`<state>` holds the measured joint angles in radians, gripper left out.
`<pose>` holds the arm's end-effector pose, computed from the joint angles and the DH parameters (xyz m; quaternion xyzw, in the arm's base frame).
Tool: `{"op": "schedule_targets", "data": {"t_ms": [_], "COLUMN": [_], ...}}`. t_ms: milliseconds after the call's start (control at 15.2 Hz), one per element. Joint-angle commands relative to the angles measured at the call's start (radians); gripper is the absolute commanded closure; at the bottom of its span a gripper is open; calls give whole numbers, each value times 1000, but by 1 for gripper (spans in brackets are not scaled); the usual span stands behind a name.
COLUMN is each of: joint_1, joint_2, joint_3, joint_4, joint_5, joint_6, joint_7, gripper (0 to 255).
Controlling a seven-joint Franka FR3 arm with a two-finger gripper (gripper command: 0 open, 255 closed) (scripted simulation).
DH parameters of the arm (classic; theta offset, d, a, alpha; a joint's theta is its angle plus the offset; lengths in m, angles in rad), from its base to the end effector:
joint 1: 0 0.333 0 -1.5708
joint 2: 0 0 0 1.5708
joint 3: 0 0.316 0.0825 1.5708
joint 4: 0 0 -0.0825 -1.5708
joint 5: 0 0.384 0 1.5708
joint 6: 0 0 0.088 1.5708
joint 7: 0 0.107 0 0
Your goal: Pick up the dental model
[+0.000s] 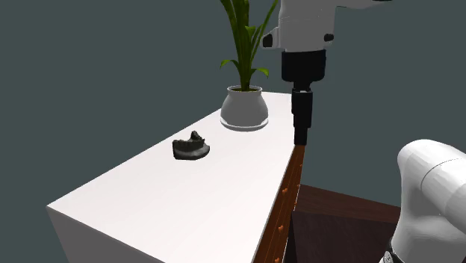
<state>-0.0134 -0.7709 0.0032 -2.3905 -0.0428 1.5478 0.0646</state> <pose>0.3066 -0.0075 0.5679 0.9984 -0.0376 -0.0353 0.0235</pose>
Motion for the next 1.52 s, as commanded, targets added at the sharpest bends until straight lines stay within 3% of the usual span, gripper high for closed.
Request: {"op": "schedule_targets", "data": {"t_ms": [0,726,1452], "joint_1": [0,-10,-11], "joint_2": [0,304,669], "joint_3": [0,-124,-203], "joint_4": [0,93,342], "joint_5": [0,-150,-189], "joint_6": [0,289,504], "joint_7": [0,-257,-492], "gripper": [0,0,0]}}
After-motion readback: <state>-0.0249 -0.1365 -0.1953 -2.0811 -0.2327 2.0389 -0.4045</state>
